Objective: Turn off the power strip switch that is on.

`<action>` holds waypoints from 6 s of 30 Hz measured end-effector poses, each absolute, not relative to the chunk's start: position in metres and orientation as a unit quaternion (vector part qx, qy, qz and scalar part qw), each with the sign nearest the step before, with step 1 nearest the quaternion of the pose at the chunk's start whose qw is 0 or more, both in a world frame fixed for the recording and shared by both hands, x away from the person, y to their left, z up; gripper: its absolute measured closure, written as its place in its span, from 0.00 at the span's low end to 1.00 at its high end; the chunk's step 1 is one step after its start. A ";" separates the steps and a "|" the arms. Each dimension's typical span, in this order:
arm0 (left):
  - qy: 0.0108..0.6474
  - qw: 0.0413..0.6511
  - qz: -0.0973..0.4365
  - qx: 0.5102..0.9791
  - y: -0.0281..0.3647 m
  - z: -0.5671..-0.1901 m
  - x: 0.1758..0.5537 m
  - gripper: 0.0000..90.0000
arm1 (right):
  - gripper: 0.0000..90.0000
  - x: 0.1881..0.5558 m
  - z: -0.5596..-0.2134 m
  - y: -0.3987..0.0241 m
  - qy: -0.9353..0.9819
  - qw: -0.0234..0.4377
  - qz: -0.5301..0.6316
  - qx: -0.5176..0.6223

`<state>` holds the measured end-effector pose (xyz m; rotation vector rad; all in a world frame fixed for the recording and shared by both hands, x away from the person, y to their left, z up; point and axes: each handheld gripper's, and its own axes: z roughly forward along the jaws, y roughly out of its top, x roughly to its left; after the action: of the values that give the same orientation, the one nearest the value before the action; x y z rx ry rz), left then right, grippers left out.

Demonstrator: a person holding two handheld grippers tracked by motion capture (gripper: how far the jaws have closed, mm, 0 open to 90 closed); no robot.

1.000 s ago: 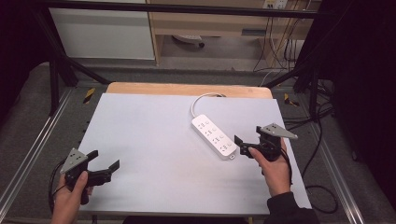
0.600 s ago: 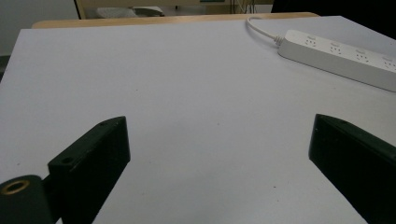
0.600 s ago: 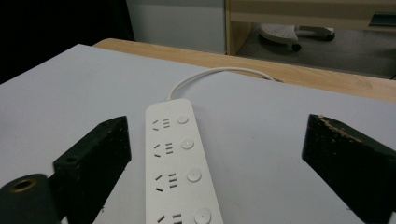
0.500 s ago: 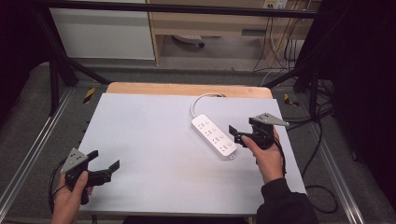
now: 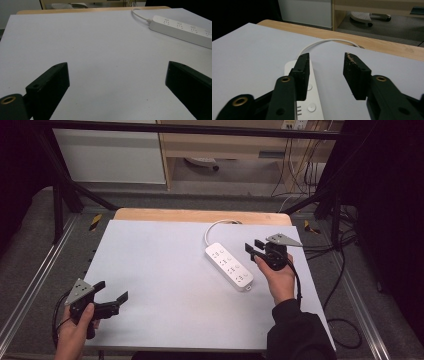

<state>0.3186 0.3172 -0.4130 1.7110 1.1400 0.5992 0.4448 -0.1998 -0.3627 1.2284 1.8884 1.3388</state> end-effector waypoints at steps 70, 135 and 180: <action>0.468 0.480 0.248 0.699 0.319 -0.413 0.320 0.06 | 1.00 0.485 -0.411 -0.144 0.732 0.213 0.460 0.456; 0.463 0.483 0.247 0.701 0.316 -0.412 0.321 0.06 | 1.00 0.483 -0.437 -0.134 0.736 0.234 0.414 0.483; 0.463 0.482 0.248 0.701 0.317 -0.412 0.321 0.06 | 1.00 0.486 -0.438 -0.129 0.753 0.237 0.395 0.470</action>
<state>0.3207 0.3170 -0.4121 1.7090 1.1295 0.6042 0.4856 -0.1288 -0.4375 1.2879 2.0644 1.0835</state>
